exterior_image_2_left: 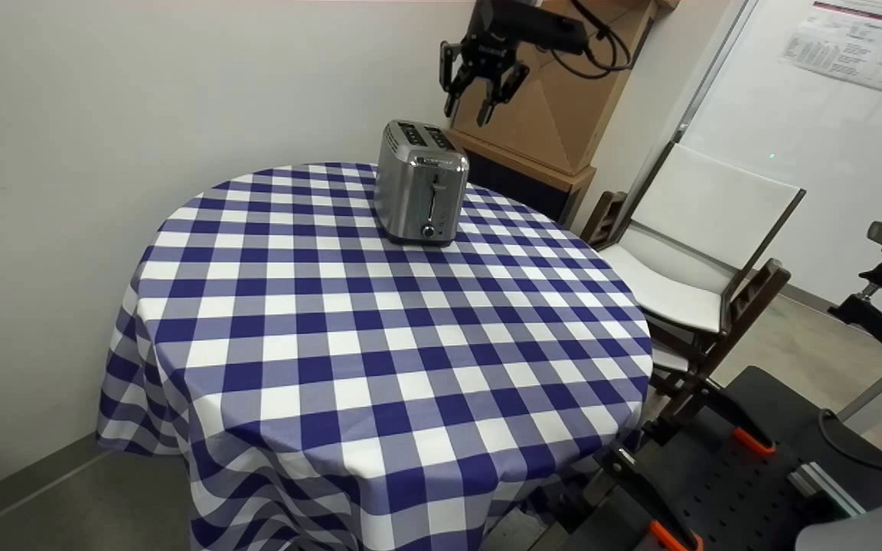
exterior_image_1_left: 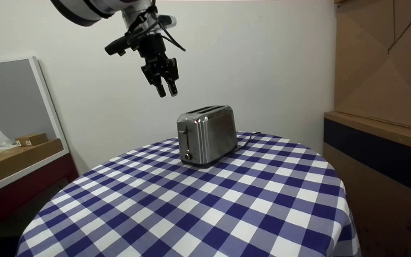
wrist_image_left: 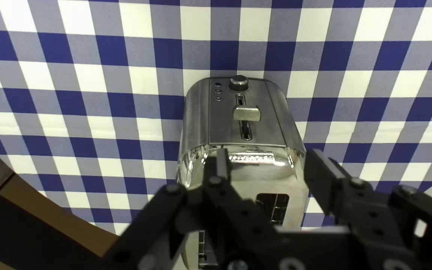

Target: Push the lever on the toaster downwards

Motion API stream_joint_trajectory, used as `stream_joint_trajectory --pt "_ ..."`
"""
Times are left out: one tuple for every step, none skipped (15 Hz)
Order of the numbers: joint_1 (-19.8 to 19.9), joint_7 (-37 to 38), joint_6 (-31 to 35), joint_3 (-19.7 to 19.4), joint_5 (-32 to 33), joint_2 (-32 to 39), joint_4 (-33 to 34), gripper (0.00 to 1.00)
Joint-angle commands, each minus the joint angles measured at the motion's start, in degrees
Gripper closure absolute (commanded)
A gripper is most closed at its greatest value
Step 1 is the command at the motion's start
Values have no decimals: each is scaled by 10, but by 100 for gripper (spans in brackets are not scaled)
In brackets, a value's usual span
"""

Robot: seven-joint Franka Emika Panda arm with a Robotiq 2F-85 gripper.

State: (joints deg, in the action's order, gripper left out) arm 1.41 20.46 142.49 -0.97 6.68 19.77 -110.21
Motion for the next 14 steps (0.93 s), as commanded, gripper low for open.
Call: stream_joint_trajectory --pt "-25 -6 -13 -20 1 64 68 76" --pt "-29 -6 -14 -23 2 77 79 84" --pt "-32 -6 -12 -25 1 89 88 91" --pt "-35 -7 -11 -28 1 101 98 99" --pt "-39 -6 -11 -32 3 112 107 100" --pt "-40 -7 -12 -34 2 122 115 100" --pt "-42 -7 -13 -38 2 132 122 100" --pt "-42 -8 -13 -41 2 144 130 100" --pt "-44 -7 -14 -45 3 156 136 100" --pt "-45 -8 -15 -48 3 167 143 100" --pt "-46 -8 -15 -51 3 180 149 100" --pt "-47 -8 -15 -52 2 191 154 100" --pt "-47 -9 -15 -53 1 205 160 100" --pt "-47 -10 -15 -54 0 219 167 100"
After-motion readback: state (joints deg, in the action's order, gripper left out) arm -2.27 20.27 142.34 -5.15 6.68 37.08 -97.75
